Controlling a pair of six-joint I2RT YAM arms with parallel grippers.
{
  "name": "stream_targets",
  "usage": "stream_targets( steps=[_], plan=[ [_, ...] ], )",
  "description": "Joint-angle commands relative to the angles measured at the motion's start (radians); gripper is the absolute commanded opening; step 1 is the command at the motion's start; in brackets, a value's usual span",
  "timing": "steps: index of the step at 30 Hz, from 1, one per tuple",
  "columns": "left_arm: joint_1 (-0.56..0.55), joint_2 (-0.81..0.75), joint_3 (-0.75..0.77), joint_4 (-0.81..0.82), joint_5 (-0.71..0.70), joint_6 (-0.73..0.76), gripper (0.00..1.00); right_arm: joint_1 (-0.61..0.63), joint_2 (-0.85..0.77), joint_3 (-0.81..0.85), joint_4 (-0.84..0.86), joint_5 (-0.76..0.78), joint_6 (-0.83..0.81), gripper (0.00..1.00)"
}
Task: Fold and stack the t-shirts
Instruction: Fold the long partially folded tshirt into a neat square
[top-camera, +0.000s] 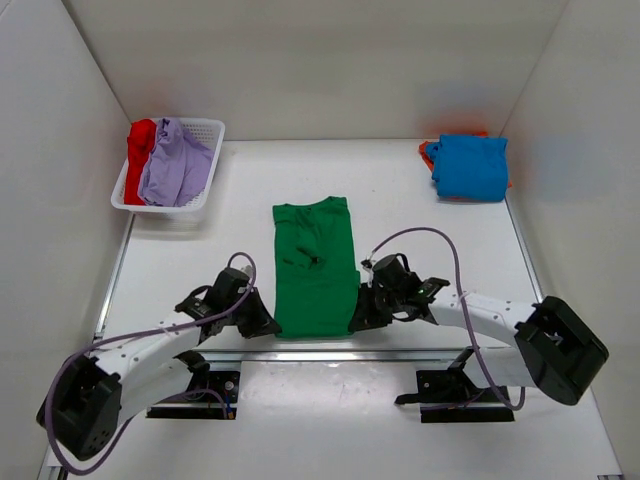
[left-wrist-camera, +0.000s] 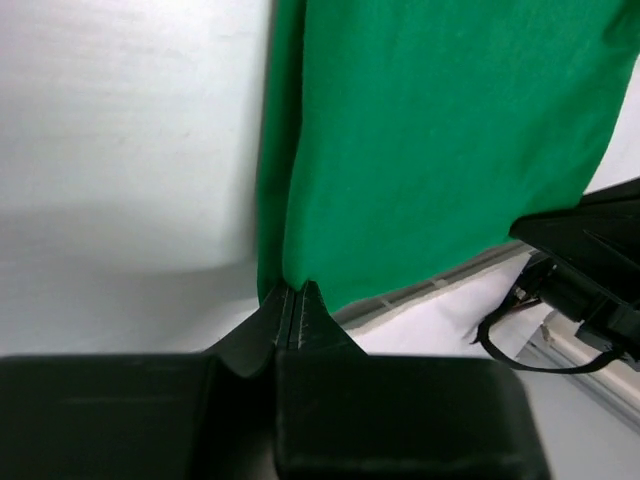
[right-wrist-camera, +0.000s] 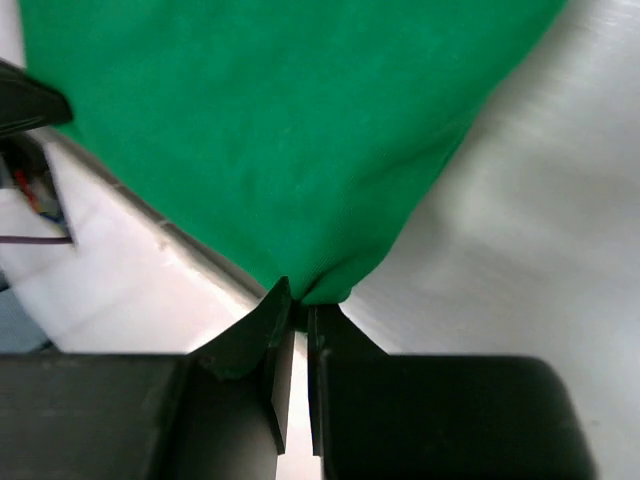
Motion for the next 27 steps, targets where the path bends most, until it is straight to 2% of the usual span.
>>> stream_targets(
  steps=[1,4,6,10,14,19,20,21,22,23,24,25,27],
  plan=[
    [0.005,-0.068,-0.006,-0.049,-0.009,-0.04,0.0,0.002,-0.067,0.02,-0.04,0.008,0.031,0.0],
    [0.057,-0.056,0.09,-0.087,0.002,0.0,0.0,-0.062,-0.065,0.089,-0.073,-0.027,-0.013,0.0],
    [0.114,-0.01,0.169,-0.091,0.029,0.035,0.0,-0.109,-0.016,0.211,-0.102,-0.04,-0.064,0.0],
    [0.232,0.137,0.345,0.0,0.057,0.06,0.0,-0.252,0.102,0.4,-0.136,-0.103,-0.16,0.0],
    [0.327,0.41,0.593,0.052,0.055,0.118,0.0,-0.372,0.341,0.677,-0.168,-0.159,-0.243,0.0],
    [0.396,0.743,0.891,0.104,0.02,0.126,0.0,-0.436,0.688,1.098,-0.269,-0.161,-0.323,0.01],
    [0.418,0.812,0.966,0.106,0.016,0.121,0.03,-0.45,0.781,1.22,-0.313,-0.165,-0.344,0.07],
    [0.429,0.855,1.008,0.109,0.014,0.114,0.2,-0.458,0.876,1.348,-0.373,-0.161,-0.355,0.15],
    [0.441,0.922,1.07,0.113,0.032,0.104,0.31,-0.456,0.966,1.479,-0.405,-0.149,-0.371,0.31],
    [0.453,0.972,1.118,0.124,0.037,0.089,0.47,-0.463,1.004,1.548,-0.479,-0.127,-0.4,0.45],
    [0.456,1.001,1.141,0.145,0.054,0.071,0.55,-0.463,1.066,1.649,-0.543,-0.101,-0.426,0.53],
    [0.458,1.01,1.142,0.153,0.055,0.062,0.6,-0.464,1.105,1.722,-0.564,-0.078,-0.438,0.57],
    [0.465,1.011,1.123,0.188,0.062,0.042,0.71,-0.469,1.124,1.736,-0.596,-0.04,-0.473,0.64]
  ],
)
